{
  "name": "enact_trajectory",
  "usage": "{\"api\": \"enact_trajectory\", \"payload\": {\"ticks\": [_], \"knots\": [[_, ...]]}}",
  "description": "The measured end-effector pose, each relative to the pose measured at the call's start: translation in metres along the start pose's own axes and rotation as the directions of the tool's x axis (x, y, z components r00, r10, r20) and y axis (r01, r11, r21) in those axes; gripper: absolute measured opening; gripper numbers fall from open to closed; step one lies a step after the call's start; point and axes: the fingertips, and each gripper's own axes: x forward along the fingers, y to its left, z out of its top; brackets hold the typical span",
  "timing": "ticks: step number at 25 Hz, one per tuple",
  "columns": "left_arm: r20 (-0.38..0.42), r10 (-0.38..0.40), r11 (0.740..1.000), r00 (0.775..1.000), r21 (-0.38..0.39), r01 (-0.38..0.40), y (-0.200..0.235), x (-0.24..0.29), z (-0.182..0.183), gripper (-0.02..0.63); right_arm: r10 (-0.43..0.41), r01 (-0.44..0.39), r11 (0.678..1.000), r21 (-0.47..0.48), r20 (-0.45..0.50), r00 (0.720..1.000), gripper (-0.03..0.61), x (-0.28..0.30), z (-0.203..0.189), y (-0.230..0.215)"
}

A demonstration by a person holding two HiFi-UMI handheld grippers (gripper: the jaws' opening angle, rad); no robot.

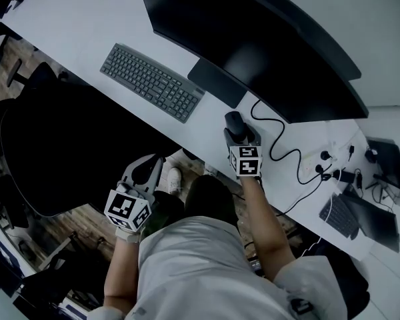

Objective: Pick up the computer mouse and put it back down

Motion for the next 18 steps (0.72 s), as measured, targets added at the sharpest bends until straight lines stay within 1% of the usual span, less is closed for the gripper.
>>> {"api": "enact_trajectory", "payload": {"ticks": [10, 14, 18], "knots": [[0.031, -0.088, 0.995, 0.996, 0.039, 0.087, -0.017, 0.014, 0.024, 0.003, 0.011, -0.014, 1.0, 0.023, 0.117, 0.993, 0.291, -0.06, 0.057, -0.002], [0.038, -0.133, 0.989, 0.99, 0.076, 0.13, -0.03, 0.02, 0.034, 0.003, 0.006, -0.011, 1.0, 0.028, 0.168, 0.986, 0.291, -0.092, 0.077, -0.004], [0.049, -0.175, 0.979, 0.983, 0.113, 0.169, -0.042, 0.025, 0.046, 0.003, 0.009, -0.015, 1.0, 0.027, 0.232, 0.973, 0.291, -0.126, 0.097, -0.005]]}}
